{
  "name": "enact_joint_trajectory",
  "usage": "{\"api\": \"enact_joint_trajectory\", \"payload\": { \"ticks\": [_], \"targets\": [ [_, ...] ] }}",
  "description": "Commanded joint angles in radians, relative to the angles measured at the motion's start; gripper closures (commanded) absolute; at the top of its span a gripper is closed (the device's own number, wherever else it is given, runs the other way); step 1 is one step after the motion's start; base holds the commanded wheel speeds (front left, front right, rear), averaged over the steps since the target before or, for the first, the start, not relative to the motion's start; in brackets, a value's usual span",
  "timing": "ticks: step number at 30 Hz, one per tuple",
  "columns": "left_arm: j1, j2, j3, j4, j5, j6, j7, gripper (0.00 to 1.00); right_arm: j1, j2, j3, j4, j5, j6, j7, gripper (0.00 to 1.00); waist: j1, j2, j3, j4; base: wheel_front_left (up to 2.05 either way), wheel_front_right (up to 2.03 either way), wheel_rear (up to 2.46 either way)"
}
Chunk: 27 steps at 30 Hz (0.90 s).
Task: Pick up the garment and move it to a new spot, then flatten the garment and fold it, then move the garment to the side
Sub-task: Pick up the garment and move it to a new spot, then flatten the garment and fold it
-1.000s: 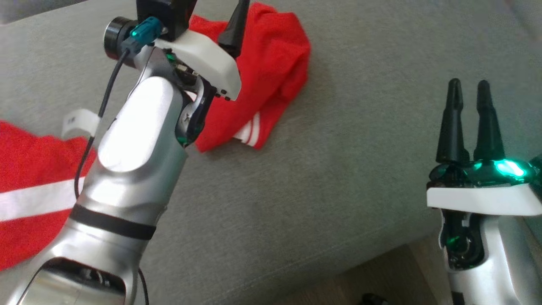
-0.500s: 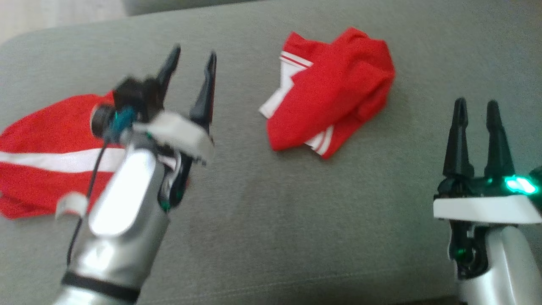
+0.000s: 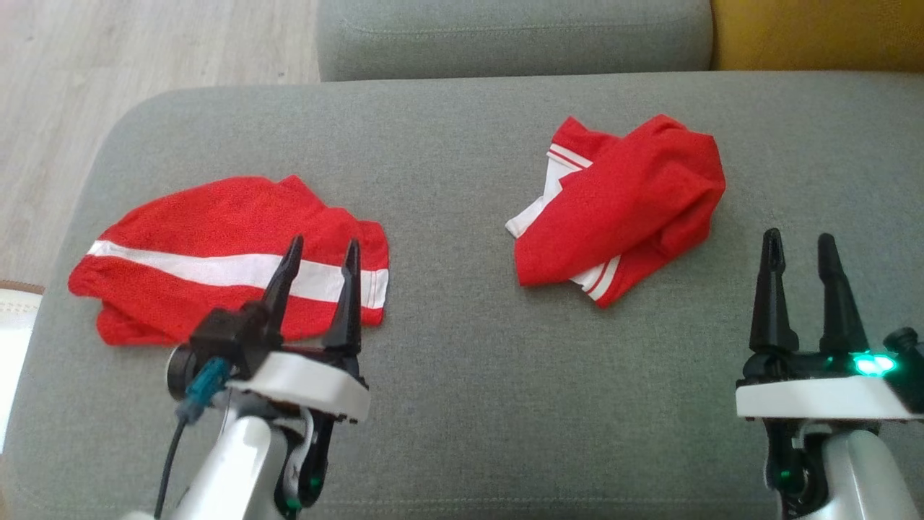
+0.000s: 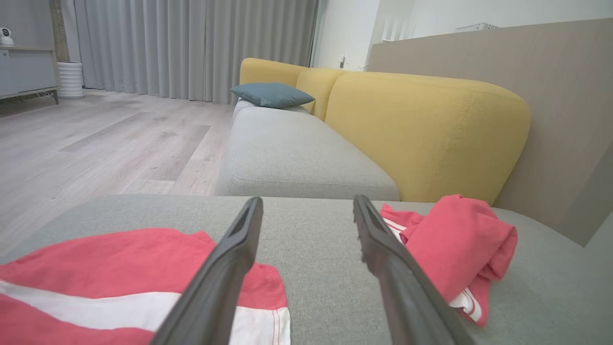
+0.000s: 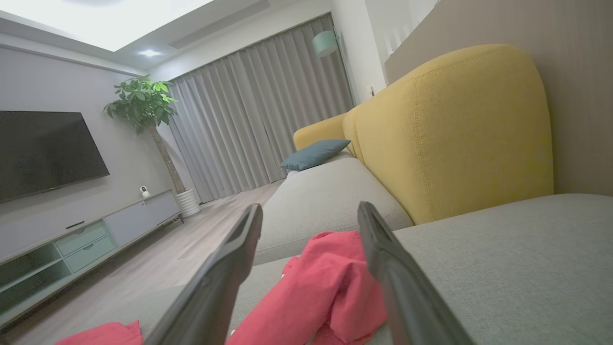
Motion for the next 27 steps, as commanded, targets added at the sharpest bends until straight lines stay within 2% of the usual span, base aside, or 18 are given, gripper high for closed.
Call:
{"api": "enact_joint_trajectory", "payload": {
  "ticks": [1, 13, 20, 23, 27],
  "targets": [
    [-0.028, 0.000, 0.054, -0.050, 0.016, 0.003, -0.012, 0.00, -0.022, -0.006, 0.023, -0.029, -0.011, 0.008, -0.006, 0.00, 0.0001, 0.0000, -0.001, 0.000, 0.00, 0.00, 0.00],
    [0.015, -0.040, 0.105, -0.084, 0.067, -0.049, -0.012, 0.00, -0.020, -0.006, 0.030, -0.027, -0.021, 0.008, -0.006, 0.00, 0.0001, 0.0000, 0.001, 0.004, 0.00, 0.00, 0.00],
    [0.018, -0.058, 0.107, -0.081, 0.082, -0.076, -0.012, 0.00, -0.023, -0.006, 0.040, -0.023, -0.048, 0.008, -0.006, 0.00, 0.0001, 0.0000, 0.026, 0.032, 0.00, 0.00, 0.00],
    [0.013, -0.063, 0.104, -0.080, 0.085, -0.085, -0.012, 0.00, -0.037, -0.006, 0.078, 0.010, -0.069, 0.008, -0.006, 0.00, 0.0001, 0.0000, 0.047, 0.053, 0.00, 0.00, 0.00],
    [0.002, -0.068, 0.098, -0.074, 0.086, -0.093, -0.012, 0.00, -0.092, -0.006, 0.150, 0.120, -0.104, 0.008, 0.012, 0.00, 0.0001, 0.0000, 0.078, 0.087, 0.00, 0.00, 0.00]
  ]
}}
